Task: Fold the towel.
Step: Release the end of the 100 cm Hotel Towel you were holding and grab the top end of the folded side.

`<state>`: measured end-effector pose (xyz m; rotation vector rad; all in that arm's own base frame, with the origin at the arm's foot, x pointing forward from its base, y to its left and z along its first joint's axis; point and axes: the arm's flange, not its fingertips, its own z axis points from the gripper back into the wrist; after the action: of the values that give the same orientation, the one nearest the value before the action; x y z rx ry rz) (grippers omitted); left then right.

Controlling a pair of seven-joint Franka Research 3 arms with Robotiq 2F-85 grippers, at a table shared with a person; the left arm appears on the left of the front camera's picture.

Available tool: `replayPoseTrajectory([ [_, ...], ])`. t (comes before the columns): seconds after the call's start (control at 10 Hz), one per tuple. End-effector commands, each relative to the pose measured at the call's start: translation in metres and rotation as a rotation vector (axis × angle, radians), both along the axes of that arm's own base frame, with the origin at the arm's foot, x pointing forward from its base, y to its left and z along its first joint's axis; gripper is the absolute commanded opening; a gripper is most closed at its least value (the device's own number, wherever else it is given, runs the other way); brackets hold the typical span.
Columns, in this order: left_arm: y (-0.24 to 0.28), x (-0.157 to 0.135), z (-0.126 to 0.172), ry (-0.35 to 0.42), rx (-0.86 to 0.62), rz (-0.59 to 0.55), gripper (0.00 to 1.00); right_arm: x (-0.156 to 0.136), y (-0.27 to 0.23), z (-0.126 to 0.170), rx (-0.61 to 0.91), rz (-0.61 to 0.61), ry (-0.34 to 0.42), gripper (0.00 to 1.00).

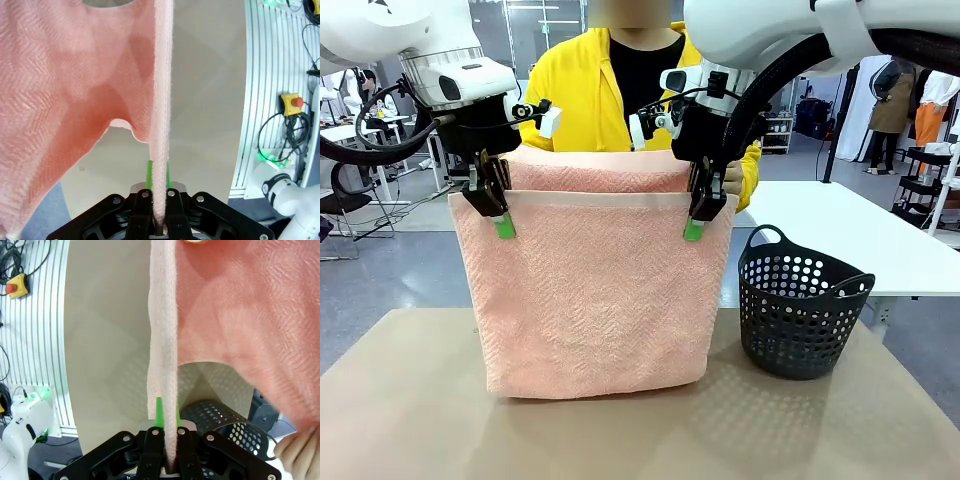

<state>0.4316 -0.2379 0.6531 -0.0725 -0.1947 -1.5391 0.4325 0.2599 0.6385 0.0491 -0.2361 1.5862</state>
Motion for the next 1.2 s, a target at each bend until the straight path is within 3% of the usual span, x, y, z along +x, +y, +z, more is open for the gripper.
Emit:
replayPoseTrajectory([
  [0.0,-0.0006,0.0022,0.0029,-0.006,-0.002,-0.005,0.0,-0.0004,-0.0012,0.0002,-0.01,0.0,-0.002,0.0],
  [1.1,-0.0006,0.0022,0.0029,-0.006,-0.002,-0.005,0.0,-0.0004,-0.0012,0.0002,-0.01,0.0,-0.002,0.0],
])
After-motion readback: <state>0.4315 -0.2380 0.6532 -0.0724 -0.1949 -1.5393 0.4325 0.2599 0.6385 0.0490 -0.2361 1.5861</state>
